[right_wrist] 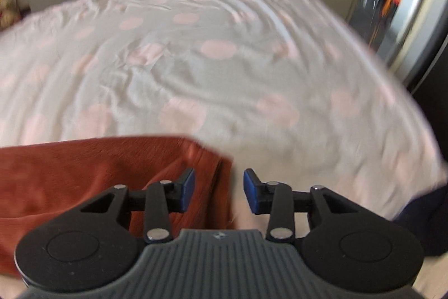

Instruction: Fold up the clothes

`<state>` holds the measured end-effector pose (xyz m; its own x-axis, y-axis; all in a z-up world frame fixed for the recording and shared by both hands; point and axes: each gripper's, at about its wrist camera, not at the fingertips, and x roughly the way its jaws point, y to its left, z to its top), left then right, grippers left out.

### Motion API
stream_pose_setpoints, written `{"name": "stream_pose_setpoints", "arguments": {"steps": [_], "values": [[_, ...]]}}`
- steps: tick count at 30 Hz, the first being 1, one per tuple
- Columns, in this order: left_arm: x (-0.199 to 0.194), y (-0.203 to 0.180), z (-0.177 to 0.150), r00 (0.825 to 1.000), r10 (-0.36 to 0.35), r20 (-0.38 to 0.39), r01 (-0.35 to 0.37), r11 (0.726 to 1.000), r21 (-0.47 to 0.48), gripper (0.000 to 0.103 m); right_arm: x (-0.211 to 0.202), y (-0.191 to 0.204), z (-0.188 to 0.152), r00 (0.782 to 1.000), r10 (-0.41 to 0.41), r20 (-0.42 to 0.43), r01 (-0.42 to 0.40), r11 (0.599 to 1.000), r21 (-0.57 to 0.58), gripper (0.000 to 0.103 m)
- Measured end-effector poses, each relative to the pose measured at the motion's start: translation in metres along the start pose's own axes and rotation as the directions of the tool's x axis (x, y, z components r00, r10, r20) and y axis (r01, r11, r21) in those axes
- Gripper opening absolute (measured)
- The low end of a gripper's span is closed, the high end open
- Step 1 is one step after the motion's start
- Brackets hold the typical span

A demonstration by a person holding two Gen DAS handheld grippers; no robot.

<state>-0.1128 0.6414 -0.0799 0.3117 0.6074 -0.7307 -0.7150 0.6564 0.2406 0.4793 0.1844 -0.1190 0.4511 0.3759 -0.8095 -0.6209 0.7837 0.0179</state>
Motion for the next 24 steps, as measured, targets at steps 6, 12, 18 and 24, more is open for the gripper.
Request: {"name": "stream_pose_setpoints", "arguments": {"steps": [6, 12, 18, 24], "values": [[-0.03, -0.02, -0.033, 0.999, -0.029, -0.034, 0.027, 0.998, -0.059, 0.053, -0.003, -0.012, -0.051, 0.994, 0.109, -0.012, -0.105, 0.973, 0.205, 0.039], [-0.038, -0.044, -0.096, 0.997, -0.046, -0.067, 0.025, 0.959, -0.284, 0.053, 0.02, -0.019, -0.067, 0.986, 0.168, 0.021, -0.162, 0.9, 0.405, 0.039], [-0.022, -0.065, -0.147, 0.991, -0.036, -0.127, -0.017, 0.919, -0.394, 0.053, 0.02, 0.003, -0.062, 0.994, 0.091, 0.059, -0.107, 0.915, 0.39, 0.026], [-0.013, -0.053, -0.155, 0.987, -0.086, -0.133, 0.013, 0.879, -0.477, 0.055, 0.004, 0.024, -0.046, 0.987, -0.157, 0.047, 0.146, 0.973, 0.181, 0.023]]}}
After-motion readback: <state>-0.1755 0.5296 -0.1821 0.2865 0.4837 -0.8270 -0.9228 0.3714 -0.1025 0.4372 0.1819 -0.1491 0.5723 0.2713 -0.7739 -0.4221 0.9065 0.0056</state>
